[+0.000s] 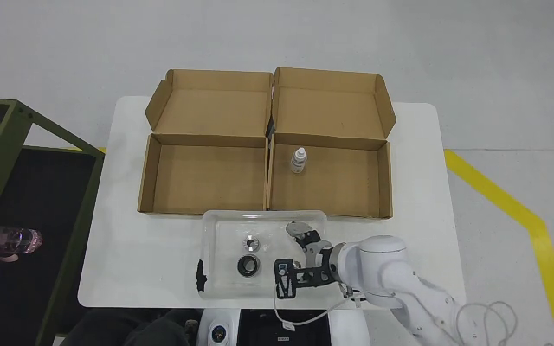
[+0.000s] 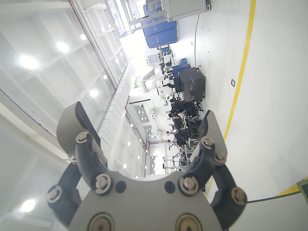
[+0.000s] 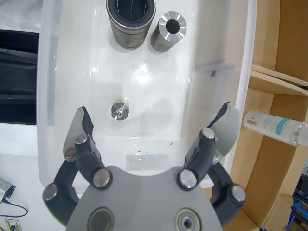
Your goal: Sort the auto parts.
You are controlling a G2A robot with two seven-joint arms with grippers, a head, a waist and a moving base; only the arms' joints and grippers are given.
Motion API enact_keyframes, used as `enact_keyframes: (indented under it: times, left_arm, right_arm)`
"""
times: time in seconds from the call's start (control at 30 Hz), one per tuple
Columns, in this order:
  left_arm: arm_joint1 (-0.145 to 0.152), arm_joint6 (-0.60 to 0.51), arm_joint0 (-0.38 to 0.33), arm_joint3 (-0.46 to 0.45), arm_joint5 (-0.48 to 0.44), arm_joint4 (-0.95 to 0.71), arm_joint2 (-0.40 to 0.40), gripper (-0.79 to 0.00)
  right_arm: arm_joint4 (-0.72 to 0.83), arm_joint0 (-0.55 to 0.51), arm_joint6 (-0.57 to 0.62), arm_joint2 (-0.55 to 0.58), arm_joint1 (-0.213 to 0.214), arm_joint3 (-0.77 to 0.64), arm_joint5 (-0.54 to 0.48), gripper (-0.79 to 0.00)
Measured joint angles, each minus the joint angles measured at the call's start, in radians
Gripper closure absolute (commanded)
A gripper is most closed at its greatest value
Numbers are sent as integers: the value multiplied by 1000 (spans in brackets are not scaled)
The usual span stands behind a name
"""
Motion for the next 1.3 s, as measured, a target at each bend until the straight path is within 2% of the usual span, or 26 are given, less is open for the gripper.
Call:
enact_keyframes:
  times: [0.1,0.17,0.23,0.37,0.43,0.47,0.57,0.63,0.73,0.83,0.87,0.93,1.3]
  left_arm:
    - [0,0,0,0,0,0,0,-785]
    - [0,0,0,0,0,0,0,-785]
    - [0,0,0,0,0,0,0,-785]
    - [0,0,0,0,0,0,0,-785]
    - [0,0,0,0,0,0,0,-785]
    - [0,0,0,0,0,0,0,-785]
    - [0,0,0,0,0,0,0,-785]
    - [0,0,0,0,0,0,0,-785]
    - [0,0,0,0,0,0,0,-785]
    - [0,0,0,0,0,0,0,-785]
    - [0,0,0,0,0,0,0,-785]
    - [0,0,0,0,0,0,0,-785]
    - [0,0,0,0,0,0,0,-785]
  right_arm:
    - [-20,13,5,-26,3,10,5,-785]
    - [-30,23,8,-46,5,20,8,-723]
    - [-33,34,12,-67,7,33,12,-736]
    - [-28,57,22,-100,11,58,22,-699]
    - [-24,69,28,-119,14,72,29,-656]
    - [-21,74,31,-126,15,77,31,-588]
    - [-11,90,41,-148,20,88,41,-489]
    - [-5,101,48,-163,25,92,48,-376]
    - [3,117,57,-187,32,95,58,-339]
    - [15,133,65,-210,41,95,66,-228]
    - [20,137,68,-217,43,95,68,-105]
    - [34,148,74,-232,50,95,74,0]
    - [94,201,62,-240,66,41,72,0]
